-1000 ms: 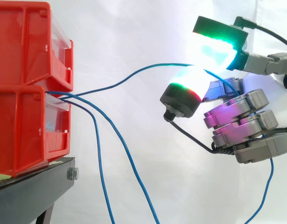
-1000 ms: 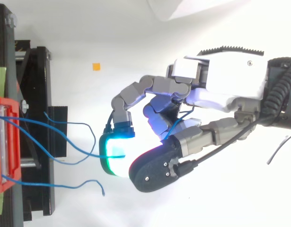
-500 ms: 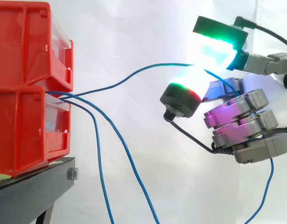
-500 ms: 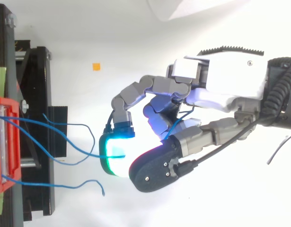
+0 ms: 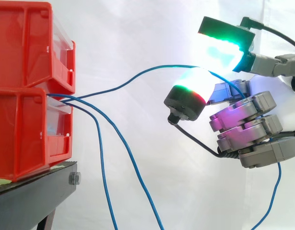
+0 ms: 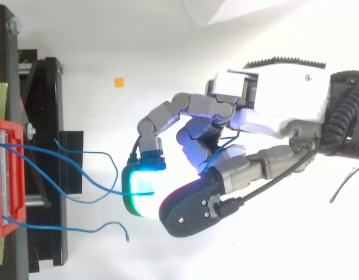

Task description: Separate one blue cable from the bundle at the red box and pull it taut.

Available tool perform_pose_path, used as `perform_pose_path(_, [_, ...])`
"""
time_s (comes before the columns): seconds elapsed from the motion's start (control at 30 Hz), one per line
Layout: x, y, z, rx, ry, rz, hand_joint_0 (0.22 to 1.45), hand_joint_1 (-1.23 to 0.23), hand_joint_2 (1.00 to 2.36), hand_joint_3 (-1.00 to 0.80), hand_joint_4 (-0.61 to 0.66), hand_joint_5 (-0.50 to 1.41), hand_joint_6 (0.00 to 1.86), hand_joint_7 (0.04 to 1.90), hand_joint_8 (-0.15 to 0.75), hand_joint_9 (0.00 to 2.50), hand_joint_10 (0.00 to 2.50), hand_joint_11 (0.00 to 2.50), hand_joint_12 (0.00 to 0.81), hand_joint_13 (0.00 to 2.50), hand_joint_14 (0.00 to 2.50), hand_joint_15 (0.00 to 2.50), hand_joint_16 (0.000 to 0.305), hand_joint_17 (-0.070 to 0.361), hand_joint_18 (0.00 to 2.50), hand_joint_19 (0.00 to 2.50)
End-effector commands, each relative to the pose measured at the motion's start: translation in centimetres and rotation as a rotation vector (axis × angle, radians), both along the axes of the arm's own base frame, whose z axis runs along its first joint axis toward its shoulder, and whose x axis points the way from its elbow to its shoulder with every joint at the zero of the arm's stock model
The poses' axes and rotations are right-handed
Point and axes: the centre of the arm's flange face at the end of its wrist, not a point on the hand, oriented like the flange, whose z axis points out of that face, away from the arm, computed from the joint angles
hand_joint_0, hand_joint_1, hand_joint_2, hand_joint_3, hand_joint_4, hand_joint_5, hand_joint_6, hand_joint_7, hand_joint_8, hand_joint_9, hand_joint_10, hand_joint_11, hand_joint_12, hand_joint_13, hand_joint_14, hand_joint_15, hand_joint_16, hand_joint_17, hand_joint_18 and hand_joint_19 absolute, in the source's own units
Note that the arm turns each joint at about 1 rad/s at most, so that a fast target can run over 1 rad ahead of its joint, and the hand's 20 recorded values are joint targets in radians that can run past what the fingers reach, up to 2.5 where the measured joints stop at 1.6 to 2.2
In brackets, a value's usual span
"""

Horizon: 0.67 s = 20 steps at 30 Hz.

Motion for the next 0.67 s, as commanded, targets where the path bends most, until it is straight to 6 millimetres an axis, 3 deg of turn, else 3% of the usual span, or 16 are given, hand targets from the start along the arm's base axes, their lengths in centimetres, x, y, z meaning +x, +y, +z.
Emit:
perform_pose_path(0.0, [0.00, 0.00, 0.00, 0.000, 0.000, 0.000, 0.67, -0.62, 1.01, -0.36, 0.09, -0.14, 0.87, 1.05, 0.304, 0.73, 1.58, 1.44, 0.355, 0.69, 2.50, 1.47, 0.029, 0.065, 1.32, 1.94])
perform_pose_path(0.63, [-0.04, -0.01, -0.07, 0.000, 0.001, 0.000, 0.67, -0.62, 1.01, -0.36, 0.09, -0.14, 0.87, 1.04, 0.307, 0.73, 1.56, 1.43, 0.359, 0.72, 2.50, 1.45, 0.029, 0.066, 1.32, 1.93])
